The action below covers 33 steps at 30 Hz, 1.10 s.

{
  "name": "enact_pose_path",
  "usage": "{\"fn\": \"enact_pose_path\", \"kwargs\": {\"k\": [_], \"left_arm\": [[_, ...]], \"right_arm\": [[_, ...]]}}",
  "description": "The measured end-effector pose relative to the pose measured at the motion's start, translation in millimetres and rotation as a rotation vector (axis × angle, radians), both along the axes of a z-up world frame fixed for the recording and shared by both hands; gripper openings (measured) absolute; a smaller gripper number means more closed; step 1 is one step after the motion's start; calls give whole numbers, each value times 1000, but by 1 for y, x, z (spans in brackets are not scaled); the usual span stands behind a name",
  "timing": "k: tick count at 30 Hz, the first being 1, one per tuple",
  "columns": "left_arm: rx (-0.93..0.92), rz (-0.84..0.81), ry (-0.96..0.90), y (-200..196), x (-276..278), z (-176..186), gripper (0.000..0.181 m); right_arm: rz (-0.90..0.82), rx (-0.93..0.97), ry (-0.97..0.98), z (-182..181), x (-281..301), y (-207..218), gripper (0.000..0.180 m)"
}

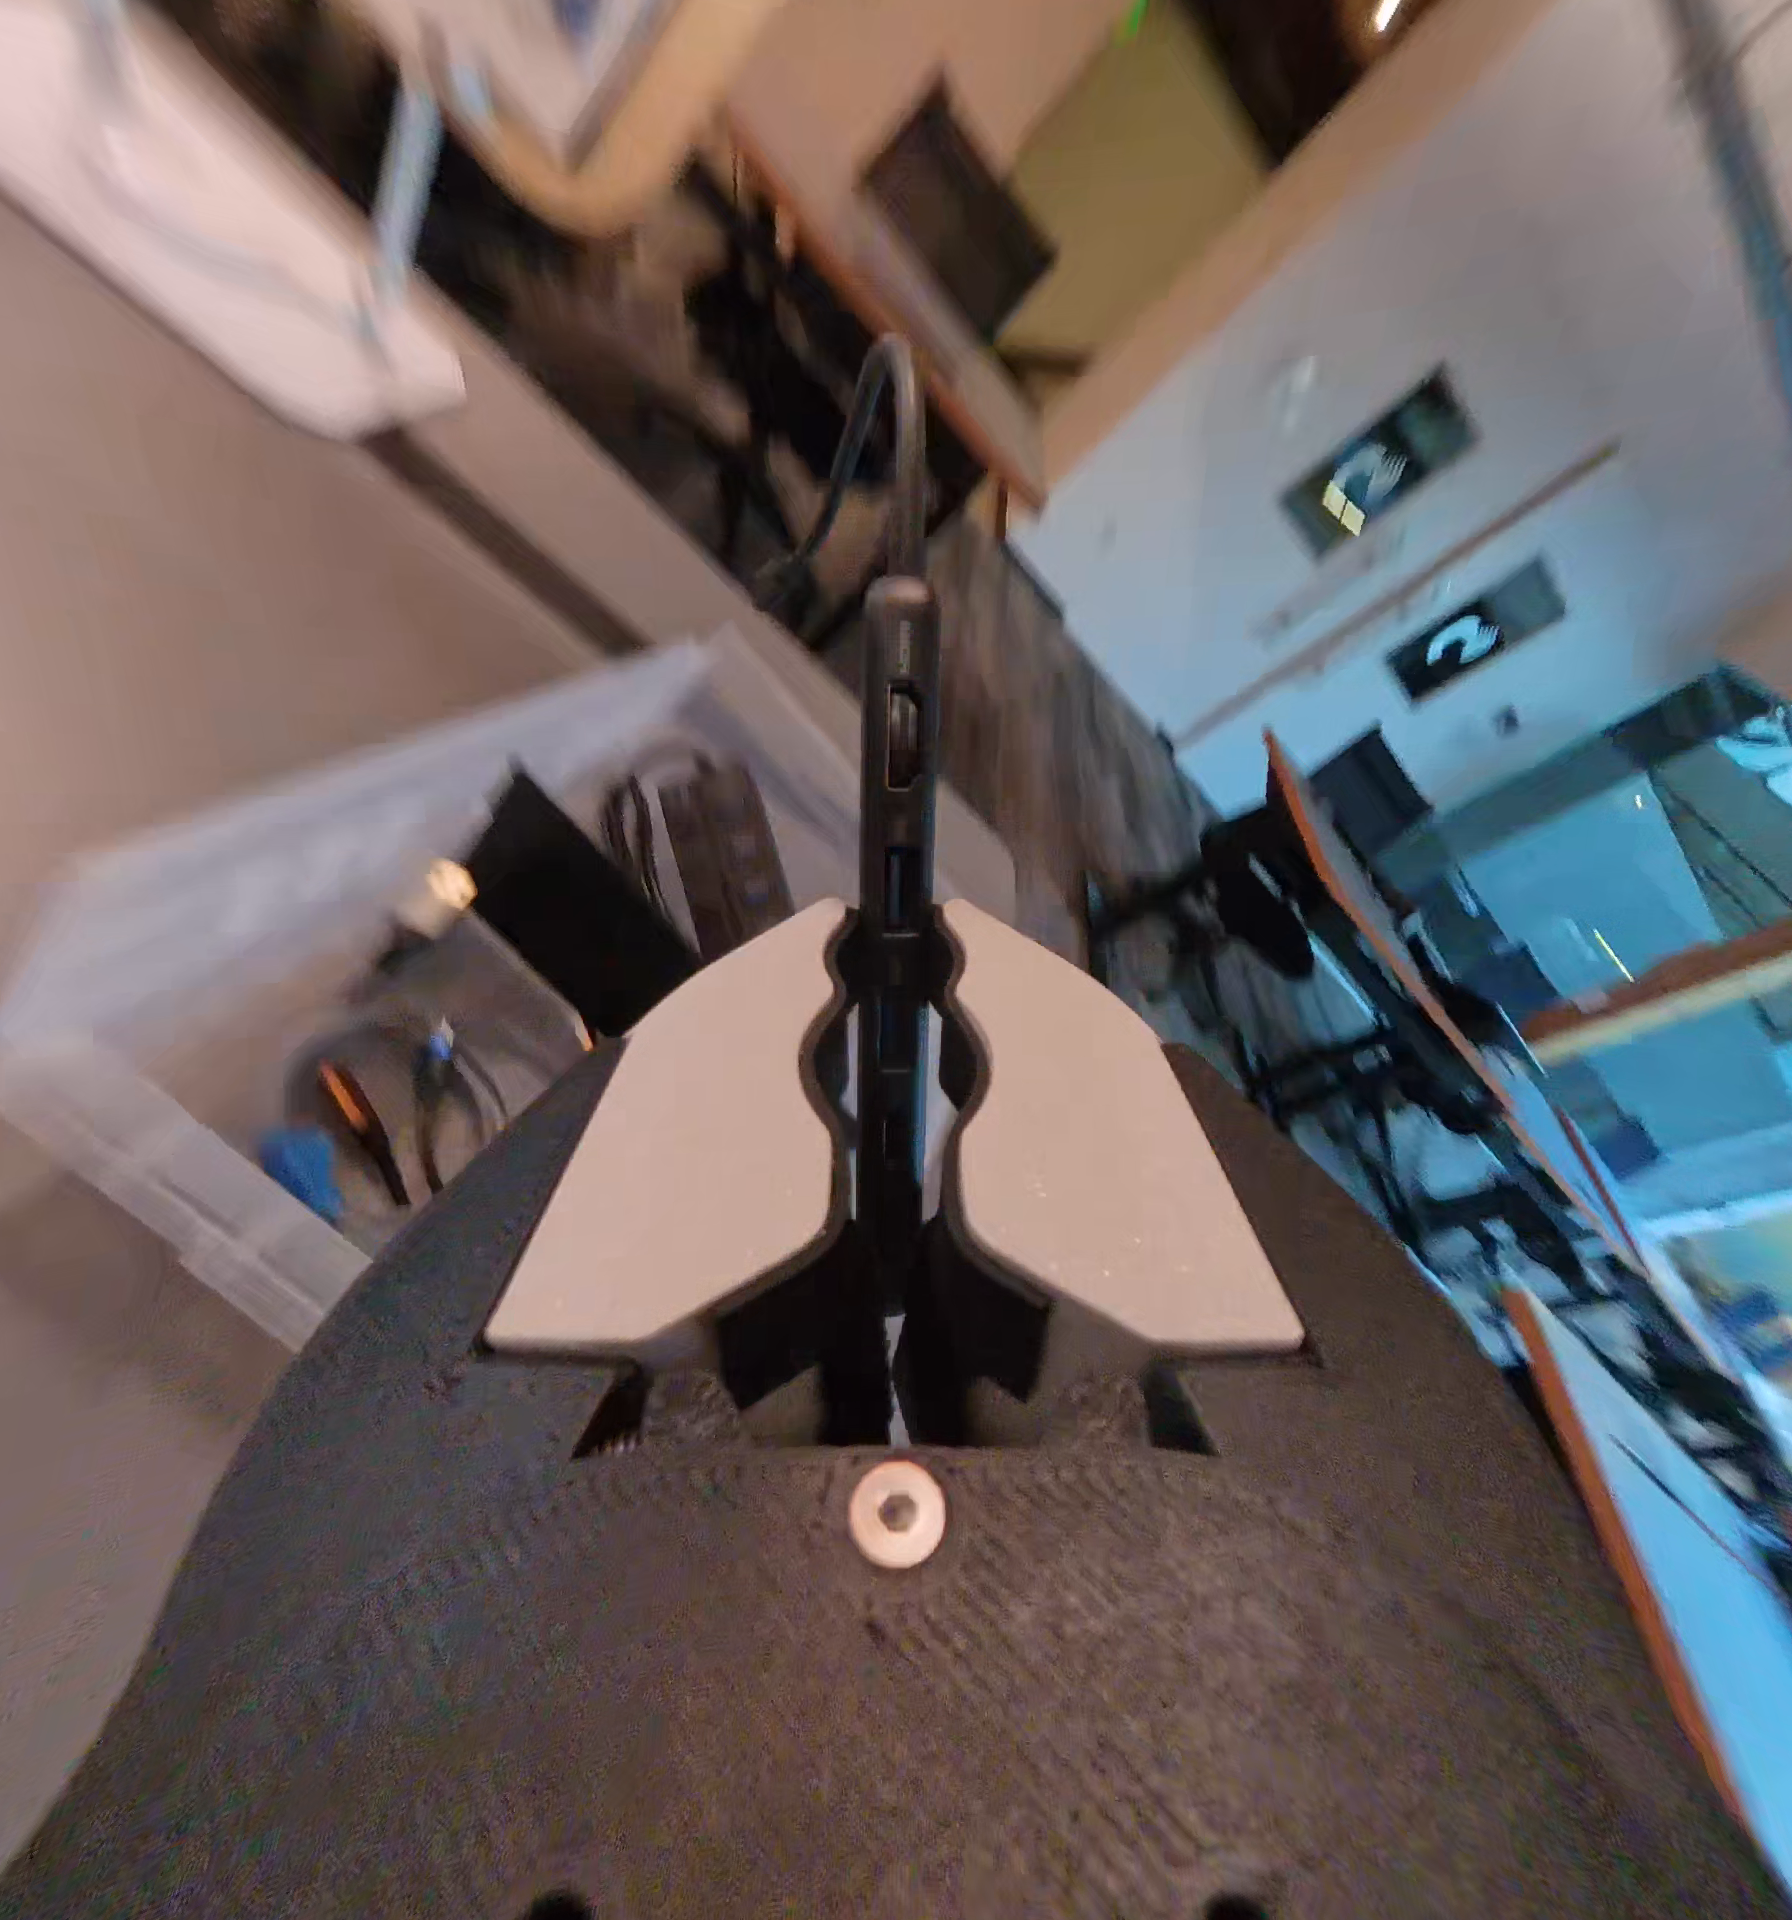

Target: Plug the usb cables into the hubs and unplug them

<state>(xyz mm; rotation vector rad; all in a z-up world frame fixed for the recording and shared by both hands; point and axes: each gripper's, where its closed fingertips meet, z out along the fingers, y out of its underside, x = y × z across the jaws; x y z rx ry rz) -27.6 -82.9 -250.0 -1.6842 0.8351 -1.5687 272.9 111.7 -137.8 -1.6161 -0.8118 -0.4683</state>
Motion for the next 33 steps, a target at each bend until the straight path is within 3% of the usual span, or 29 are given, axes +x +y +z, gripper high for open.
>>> {"fn": "enact_pose_path", "kwargs": {"k": [3,7,12,15,22,28,33], "left_arm": [[0,2,3,0,0,0,37],[-3,3,3,0,0,0,37],[-7,6,1,1,0,0,37],[-6,7,2,1,0,0,37],[-6,7,3,1,0,0,37],[-3,7,4,1,0,0,36],[0,14,6,1,0,-1,36]], "right_arm": [[-34,-212,-181,-33,9,23,12],[74,-440,-287,-67,2,50,12],[216,-548,-331,-83,-8,88,12],[202,-655,-401,-101,9,107,13],[88,-509,-306,-103,33,140,27],[171,-340,-73,-78,-4,105,39],[711,-294,189,-73,-98,0,57]]}}
